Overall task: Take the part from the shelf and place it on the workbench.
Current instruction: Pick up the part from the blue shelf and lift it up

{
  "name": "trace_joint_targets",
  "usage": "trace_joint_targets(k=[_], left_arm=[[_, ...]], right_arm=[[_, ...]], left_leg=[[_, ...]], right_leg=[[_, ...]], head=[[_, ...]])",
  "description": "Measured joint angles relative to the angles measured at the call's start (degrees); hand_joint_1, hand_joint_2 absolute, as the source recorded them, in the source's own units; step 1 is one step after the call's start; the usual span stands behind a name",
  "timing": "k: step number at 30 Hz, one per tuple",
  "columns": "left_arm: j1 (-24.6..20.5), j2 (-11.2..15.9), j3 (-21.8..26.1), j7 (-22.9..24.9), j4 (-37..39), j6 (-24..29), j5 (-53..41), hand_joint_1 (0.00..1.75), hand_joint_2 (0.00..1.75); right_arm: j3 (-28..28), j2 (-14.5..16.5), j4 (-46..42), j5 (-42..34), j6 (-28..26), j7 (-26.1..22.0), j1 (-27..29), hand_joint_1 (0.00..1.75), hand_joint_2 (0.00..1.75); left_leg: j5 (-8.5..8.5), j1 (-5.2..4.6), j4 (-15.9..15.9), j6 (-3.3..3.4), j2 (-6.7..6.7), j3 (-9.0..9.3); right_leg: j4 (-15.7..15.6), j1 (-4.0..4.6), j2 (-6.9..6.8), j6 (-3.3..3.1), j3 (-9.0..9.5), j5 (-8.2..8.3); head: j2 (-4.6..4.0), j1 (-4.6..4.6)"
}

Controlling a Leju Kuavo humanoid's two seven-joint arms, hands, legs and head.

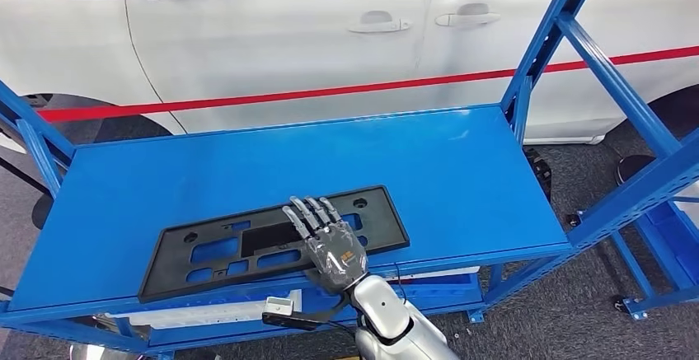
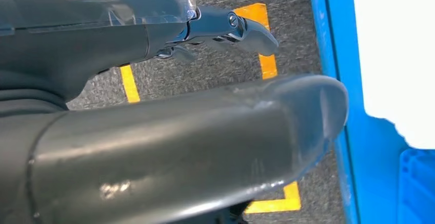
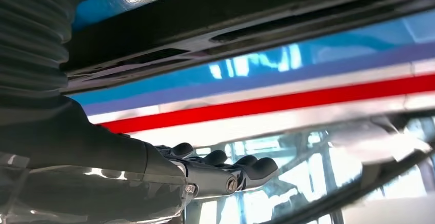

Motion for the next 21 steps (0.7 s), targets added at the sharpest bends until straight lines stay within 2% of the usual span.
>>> trace_joint_targets(k=[1,2,4,6,7,9,10,12,13,14,15,16,18,19,21], left_arm=[[-0.2,0.0,-0.1,0.3,0.0,-0.1,-0.5,0.0,0.0],[-0.4,0.0,-0.2,0.6,0.0,-0.3,-1.1,0.0,0.0],[-1.2,0.0,-0.7,1.4,0.0,-0.7,-2.2,0.0,0.0],[-1.8,0.0,-1.3,2.3,0.0,-1.1,-3.0,0.0,0.0],[-2.0,-0.1,-1.5,2.6,0.0,-1.2,-3.2,0.0,0.0],[-2.3,-0.1,-1.9,3.0,0.0,-1.3,-3.4,0.0,0.0],[-2.5,-0.1,-2.1,3.0,0.0,-1.3,-3.5,0.0,0.0],[-2.6,-0.2,-2.3,3.1,0.0,-1.2,-3.5,0.0,0.0],[-2.6,-0.2,-2.3,3.1,0.0,-1.2,-3.5,0.0,0.0],[-2.6,-0.2,-2.3,3.1,0.0,-1.2,-3.4,0.0,0.0],[-2.6,-0.2,-2.3,3.1,0.0,-1.2,-3.4,0.0,0.0],[-2.6,-0.2,-2.3,3.1,0.0,-1.1,-3.3,0.0,0.0],[-2.6,-0.2,-2.3,3.1,0.0,-1.1,-3.3,0.0,0.0],[-2.6,-0.3,-2.3,3.1,0.0,-1.1,-3.3,0.0,0.0],[-2.6,-0.3,-2.4,3.1,0.0,-1.1,-3.2,0.0,0.0]], right_arm=[[-0.1,0.1,1.2,0.7,1.6,1.2,-1.4,1.7,1.75],[-0.1,0.3,2.9,1.9,3.7,2.5,-3.2,1.75,1.75],[-0.2,0.6,7.6,4.6,8.4,5.0,-7.5,1.75,1.75],[0.0,1.0,13.1,7.1,13.0,6.7,-12.0,1.75,1.75],[0.3,1.2,15.7,7.9,14.8,7.2,-14.1,1.75,1.75],[1.0,1.6,20.8,8.4,17.0,7.7,-17.3,1.75,1.75],[1.3,1.6,22.9,8.4,17.3,7.9,-18.5,1.75,1.75],[1.6,1.7,26.2,8.1,17.1,8.1,-19.8,1.75,1.75],[1.7,1.8,27.5,7.9,16.9,8.2,-20.3,1.75,1.75],[1.7,2.0,28.5,7.7,16.6,8.3,-20.7,1.75,1.75],[1.7,2.1,29.3,7.5,16.4,8.3,-21.1,1.75,1.75],[1.7,2.2,29.9,7.3,16.3,8.3,-21.4,1.75,1.75],[1.7,2.4,30.8,7.1,16.1,8.3,-22.1,1.75,1.75],[1.7,2.5,31.2,7.1,16.0,8.3,-22.3,1.75,1.75],[1.7,2.7,31.7,6.9,15.7,8.2,-22.6,1.75,1.75]], left_leg=[[2.26,0.14,-2.9,-0.15,0.02,0.94],[4.49,0.25,-6.6,-0.23,0.03,2.29],[6.25,0.11,-11.9,0.24,0.12,4.01],[6.35,-0.21,-12.9,1.28,0.18,4.18],[7.05,-0.15,-13.0,1.85,0.22,4.32],[7.77,0.03,-13.5,2.74,0.33,4.63],[8.01,0.12,-13.8,3.1,0.4,4.74],[8.15,0.06,-13.9,3.42,0.51,4.75],[8.16,0.02,-13.9,3.45,0.56,4.73],[8.15,-0.01,-13.9,3.46,0.6,4.73],[8.16,-0.05,-13.9,3.46,0.61,4.76],[8.17,-0.11,-13.9,3.44,0.56,4.82],[8.17,-0.34,-13.9,3.26,0.42,4.95],[8.15,-0.43,-13.9,3.02,0.32,5.03],[8.15,-0.47,-14.1,2.32,0.17,5.22]], right_leg=[[0.1,-0.09,0.08,0.14,0.05,-0.1],[0.3,-0.17,0.15,0.37,0.07,-0.22],[0.8,-0.16,0.21,1.05,-0.16,-0.34],[1.0,-0.04,0.21,1.83,-0.33,-0.32],[0.9,0.01,0.2,2.2,-0.3,-0.33],[2.2,-0.07,0.15,2.79,-0.63,-1.38],[4.5,-0.11,0.1,3.05,-1.62,-2.78],[11.6,-0.2,-0.01,3.45,-5.0,-6.38],[14.9,-0.23,-0.05,3.58,-6.57,-7.55],[16.4,-0.24,-0.08,3.61,-7.31,-7.7],[15.8,-0.23,-0.1,3.51,-6.91,-6.83],[13.1,-0.17,-0.11,3.24,-5.4,-5.25],[5.0,0.13,-0.14,2.26,-0.88,-2.3],[2.1,0.32,-0.18,1.82,0.7,-1.63],[0.0,0.62,-0.21,1.25,1.66,-1.53]], head=[[0.01,-0.01],[0.01,-0.01],[0.0,-0.03],[0.0,-0.01],[0.0,0.04],[-0.01,0.23],[0.0,0.41],[0.0,0.73],[0.0,0.76],[-0.01,0.76],[-0.01,0.77],[-0.01,0.79],[0.0,0.77],[0.0,0.77],[0.0,0.83]])
